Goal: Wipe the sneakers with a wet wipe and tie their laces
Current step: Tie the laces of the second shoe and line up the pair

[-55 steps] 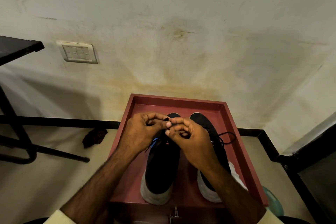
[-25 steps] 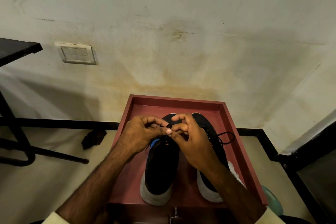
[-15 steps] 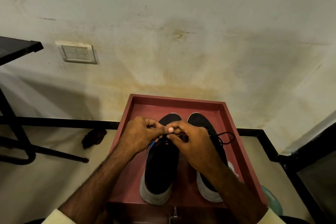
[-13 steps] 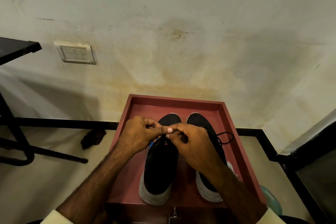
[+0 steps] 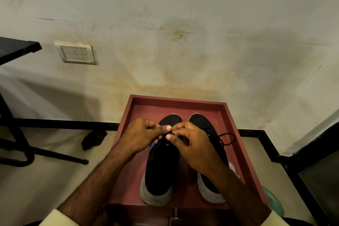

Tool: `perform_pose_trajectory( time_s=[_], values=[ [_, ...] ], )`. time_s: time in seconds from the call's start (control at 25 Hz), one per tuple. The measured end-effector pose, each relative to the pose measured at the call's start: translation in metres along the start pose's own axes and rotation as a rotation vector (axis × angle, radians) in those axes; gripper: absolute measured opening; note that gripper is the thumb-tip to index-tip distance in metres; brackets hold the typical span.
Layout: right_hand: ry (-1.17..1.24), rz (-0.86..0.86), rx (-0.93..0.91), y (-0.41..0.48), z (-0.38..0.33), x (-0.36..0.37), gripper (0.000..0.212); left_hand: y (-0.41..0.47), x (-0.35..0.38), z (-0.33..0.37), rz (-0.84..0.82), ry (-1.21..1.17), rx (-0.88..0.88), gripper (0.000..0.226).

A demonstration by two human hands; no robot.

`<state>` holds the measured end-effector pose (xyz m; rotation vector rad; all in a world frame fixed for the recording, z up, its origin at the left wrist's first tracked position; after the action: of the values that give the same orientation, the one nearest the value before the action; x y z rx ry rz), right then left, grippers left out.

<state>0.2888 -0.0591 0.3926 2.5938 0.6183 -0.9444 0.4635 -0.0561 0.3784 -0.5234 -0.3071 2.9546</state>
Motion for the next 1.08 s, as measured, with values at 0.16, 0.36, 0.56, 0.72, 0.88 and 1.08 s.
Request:
perform_pose_trajectory(
  time_s=[0.16, 0.36, 0.56, 0.72, 0.88, 1.08],
  values=[
    [-0.098, 0.192, -0.091, -0.003, -0.007, -0.012, 0.012, 0.003, 0.012, -0.005, -0.09, -0.216, -0.061, 0.036],
    [-0.116, 0.18, 0.022, -0.018, 0.018, -0.024, 0.015, 0.009, -0.027, -0.036, 0.116, 0.319, -0.201, 0.05],
    [-0.337, 0.137, 0.074, -0.044, 0.035, -0.021, 0.021, 0.001, -0.024, -0.039, 0.09, 0.612, -0.249, 0.04],
    [-0.407, 0.145, 0.089, -0.046, 0.032, -0.026, 0.016, 0.009, -0.019, -0.048, 0.089, 0.632, -0.274, 0.044],
    [-0.324, 0.027, 0.087, -0.046, 0.035, -0.028, 0.009, 0.009, -0.018, -0.041, 0.069, 0.619, -0.198, 0.039],
    [0.009, 0.31, 0.329, -0.056, 0.058, -0.112, 0.023, -0.003, -0.014, -0.047, 0.124, 0.137, -0.173, 0.048]
  ],
)
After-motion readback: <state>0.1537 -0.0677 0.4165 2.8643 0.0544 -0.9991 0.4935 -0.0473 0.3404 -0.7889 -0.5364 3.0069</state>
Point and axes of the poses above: each hand's wrist, its own y-axis towards the middle knuckle, its own x-axis out of the palm, z = x × y, the point moved 7 cm from there along y, towards the middle knuckle, and after that the axes turned 8 degrees about -z, right-handed, at the moved point
